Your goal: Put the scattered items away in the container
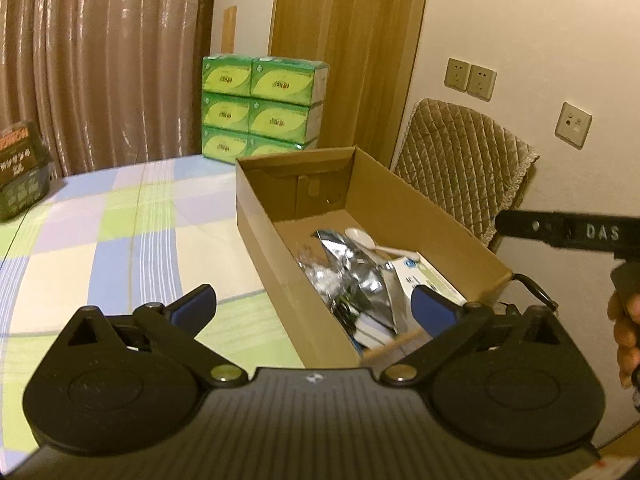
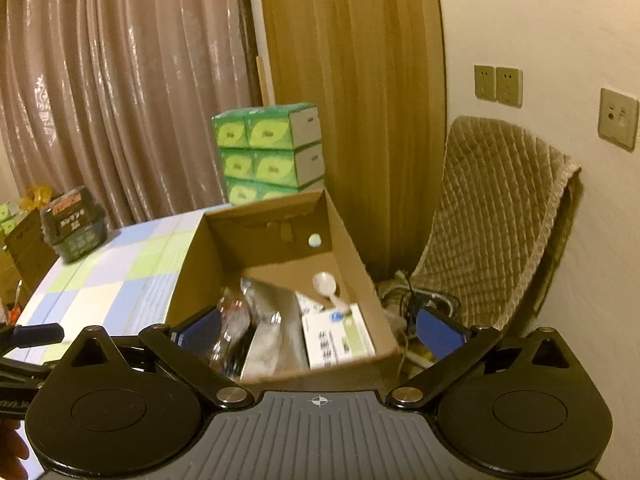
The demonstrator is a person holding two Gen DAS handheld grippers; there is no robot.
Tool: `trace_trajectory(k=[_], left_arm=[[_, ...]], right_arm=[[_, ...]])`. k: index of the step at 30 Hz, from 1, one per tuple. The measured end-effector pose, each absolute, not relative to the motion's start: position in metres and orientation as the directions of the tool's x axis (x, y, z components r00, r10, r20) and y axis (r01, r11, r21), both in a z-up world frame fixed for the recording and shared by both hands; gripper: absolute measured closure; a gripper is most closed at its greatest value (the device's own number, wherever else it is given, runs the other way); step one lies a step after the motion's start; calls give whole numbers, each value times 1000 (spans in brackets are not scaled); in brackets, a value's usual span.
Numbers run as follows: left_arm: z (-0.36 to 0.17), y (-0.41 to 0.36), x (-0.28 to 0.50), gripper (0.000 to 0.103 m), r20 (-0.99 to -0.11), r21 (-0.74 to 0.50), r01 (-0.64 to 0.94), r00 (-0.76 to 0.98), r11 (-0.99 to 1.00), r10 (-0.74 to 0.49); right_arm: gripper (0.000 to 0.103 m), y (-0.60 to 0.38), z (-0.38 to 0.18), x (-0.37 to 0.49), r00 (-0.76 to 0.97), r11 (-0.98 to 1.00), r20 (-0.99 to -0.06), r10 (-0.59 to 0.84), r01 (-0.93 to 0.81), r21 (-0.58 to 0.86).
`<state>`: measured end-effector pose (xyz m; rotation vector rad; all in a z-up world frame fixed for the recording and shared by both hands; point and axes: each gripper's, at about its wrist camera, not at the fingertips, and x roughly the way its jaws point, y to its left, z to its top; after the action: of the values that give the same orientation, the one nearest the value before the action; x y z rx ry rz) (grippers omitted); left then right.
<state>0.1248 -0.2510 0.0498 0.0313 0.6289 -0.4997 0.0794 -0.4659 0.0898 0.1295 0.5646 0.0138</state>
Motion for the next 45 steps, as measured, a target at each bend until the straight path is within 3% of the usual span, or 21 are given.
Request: trace_trajectory(k=[18,45], left_arm=[[69,-246,53,1,-660,-160,385,643,909,-389],[94,-216,11,1,-638,-189,282,693,941,-336]], right_arm=[[2,-448,98,-4,809,997,-586,46,0,80],[2,-419,113,-30,817,997,-572,72,-53,49]])
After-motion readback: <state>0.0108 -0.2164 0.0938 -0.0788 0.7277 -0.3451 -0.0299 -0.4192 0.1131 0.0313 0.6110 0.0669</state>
